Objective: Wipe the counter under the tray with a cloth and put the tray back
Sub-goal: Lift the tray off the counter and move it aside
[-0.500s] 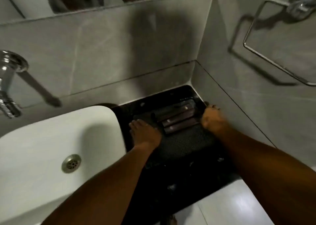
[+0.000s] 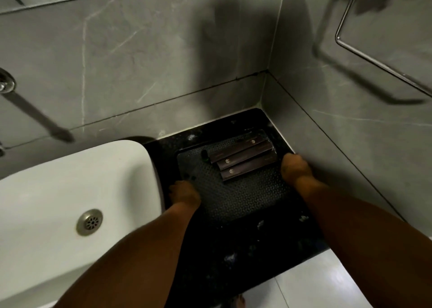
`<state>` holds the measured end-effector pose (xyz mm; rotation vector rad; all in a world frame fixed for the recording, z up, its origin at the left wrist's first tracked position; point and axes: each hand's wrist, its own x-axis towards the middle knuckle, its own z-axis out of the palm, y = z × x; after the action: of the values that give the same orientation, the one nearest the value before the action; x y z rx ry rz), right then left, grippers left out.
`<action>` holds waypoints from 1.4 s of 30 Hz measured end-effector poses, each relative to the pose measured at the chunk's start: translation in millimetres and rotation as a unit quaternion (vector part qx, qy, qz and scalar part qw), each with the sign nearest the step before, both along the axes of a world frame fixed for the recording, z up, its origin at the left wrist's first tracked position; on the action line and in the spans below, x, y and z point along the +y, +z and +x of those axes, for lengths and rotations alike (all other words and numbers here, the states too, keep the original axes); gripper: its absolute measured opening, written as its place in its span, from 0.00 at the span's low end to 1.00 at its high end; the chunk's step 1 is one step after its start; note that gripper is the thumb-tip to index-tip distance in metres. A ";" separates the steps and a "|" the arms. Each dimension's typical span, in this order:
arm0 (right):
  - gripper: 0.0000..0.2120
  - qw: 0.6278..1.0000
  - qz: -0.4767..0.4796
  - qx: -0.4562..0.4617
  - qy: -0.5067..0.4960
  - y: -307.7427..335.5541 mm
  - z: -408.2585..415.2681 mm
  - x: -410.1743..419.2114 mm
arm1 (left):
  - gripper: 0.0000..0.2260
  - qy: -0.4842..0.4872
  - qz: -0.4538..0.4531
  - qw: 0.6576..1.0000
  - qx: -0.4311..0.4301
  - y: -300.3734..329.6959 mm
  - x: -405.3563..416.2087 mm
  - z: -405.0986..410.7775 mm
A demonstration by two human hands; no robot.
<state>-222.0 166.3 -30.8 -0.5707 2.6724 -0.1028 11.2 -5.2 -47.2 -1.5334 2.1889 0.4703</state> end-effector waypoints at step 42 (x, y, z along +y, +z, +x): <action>0.05 0.921 -0.084 -0.288 0.250 170.7 482.7 -333.9 | 0.16 0.387 -0.156 0.903 0.104 197.9 -267.6 572.5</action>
<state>260.7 -167.6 139.9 -1.0701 1.8981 -0.3022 583.7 -272.8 150.7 -2.6430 1.7653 0.5488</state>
